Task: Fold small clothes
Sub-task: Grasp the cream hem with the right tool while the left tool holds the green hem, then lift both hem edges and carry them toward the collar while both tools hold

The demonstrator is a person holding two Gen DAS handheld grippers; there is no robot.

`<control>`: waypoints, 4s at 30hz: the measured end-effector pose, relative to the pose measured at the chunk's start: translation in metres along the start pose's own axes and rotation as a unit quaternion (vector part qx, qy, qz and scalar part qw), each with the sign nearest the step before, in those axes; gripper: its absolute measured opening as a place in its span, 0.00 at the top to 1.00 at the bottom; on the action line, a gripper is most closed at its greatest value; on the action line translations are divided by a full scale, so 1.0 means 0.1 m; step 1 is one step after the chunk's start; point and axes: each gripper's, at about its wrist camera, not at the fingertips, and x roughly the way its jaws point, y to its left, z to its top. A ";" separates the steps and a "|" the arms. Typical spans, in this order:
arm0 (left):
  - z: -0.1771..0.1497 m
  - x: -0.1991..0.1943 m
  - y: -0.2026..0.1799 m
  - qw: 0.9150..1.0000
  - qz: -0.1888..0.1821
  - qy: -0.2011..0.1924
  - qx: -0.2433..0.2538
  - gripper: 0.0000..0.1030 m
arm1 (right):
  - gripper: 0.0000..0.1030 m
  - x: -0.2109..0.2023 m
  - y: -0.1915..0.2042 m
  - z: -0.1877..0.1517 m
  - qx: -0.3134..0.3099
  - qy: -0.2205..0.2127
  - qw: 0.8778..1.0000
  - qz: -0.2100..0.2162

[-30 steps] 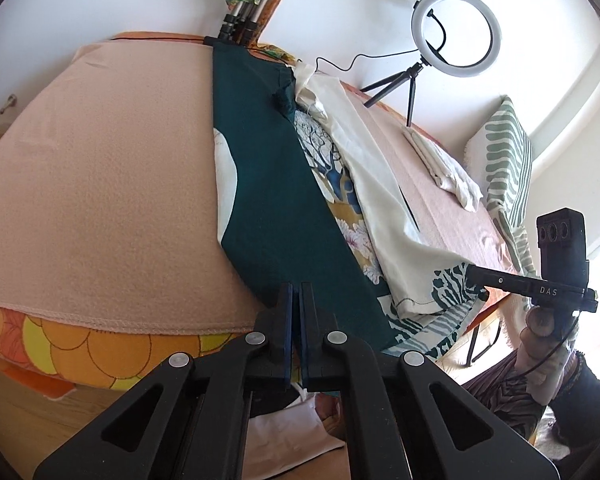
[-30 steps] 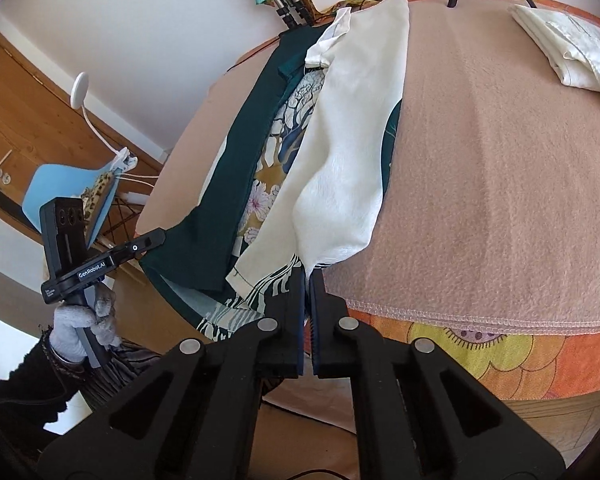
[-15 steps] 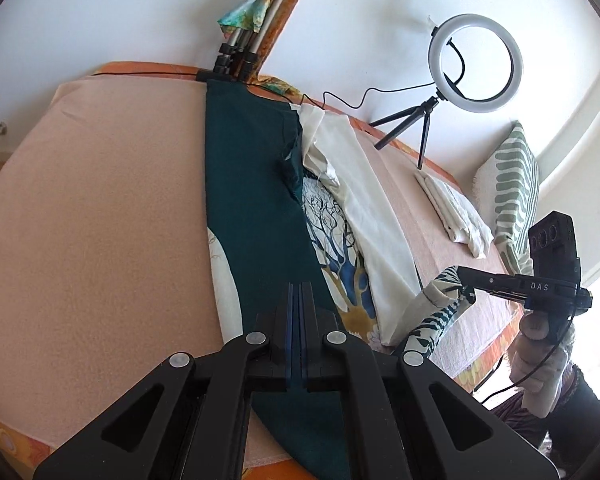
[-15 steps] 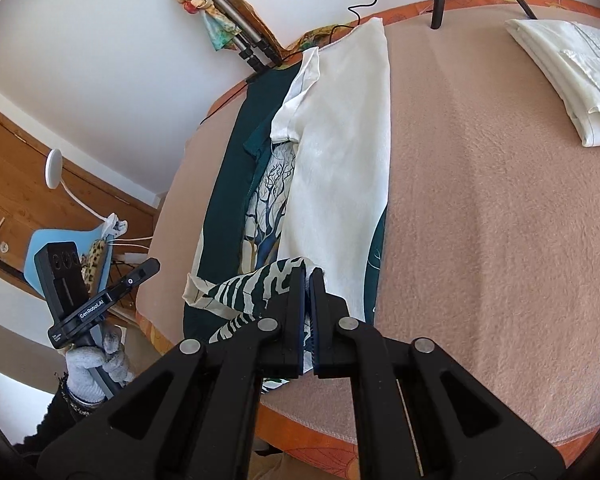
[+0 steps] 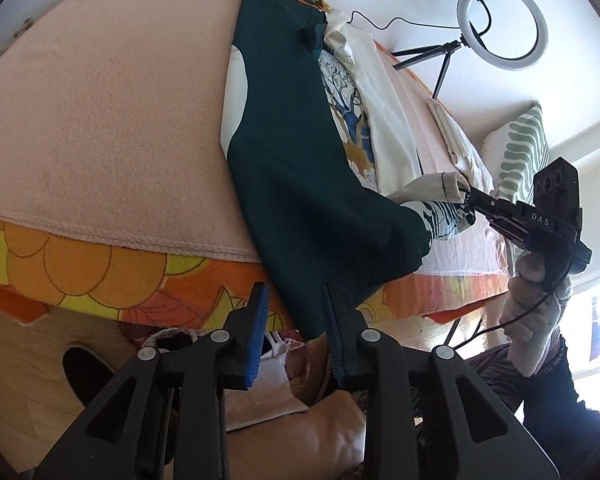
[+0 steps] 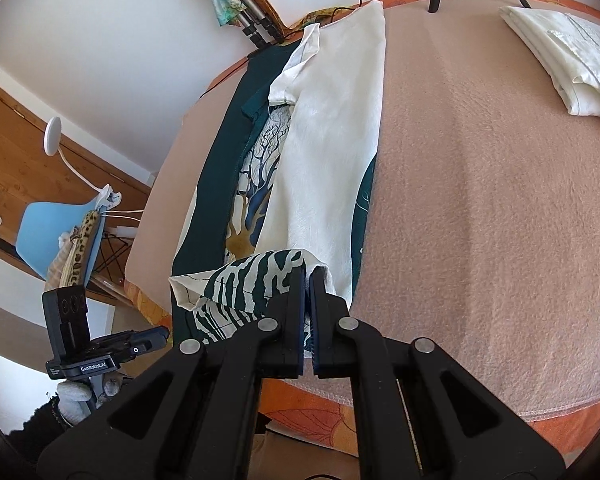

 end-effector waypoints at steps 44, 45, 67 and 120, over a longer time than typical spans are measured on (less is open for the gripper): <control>0.56 -0.49 -0.04 0.994 -0.064 -0.083 0.023 1.00 | 0.97 -0.22 0.05 -0.16 0.033 0.020 0.999 0.020; 0.64 -0.48 -0.07 0.994 -0.062 -0.087 0.029 1.00 | 0.97 -0.21 0.05 -0.08 0.033 0.014 0.999 0.019; 1.72 0.26 0.20 0.996 -0.001 -0.074 0.042 0.90 | 0.85 0.74 -0.57 0.94 0.108 0.053 0.993 0.007; 4.12 1.23 0.58 0.989 0.034 -0.113 0.089 0.56 | 0.45 1.70 -1.09 3.45 -0.080 -0.037 0.987 -0.132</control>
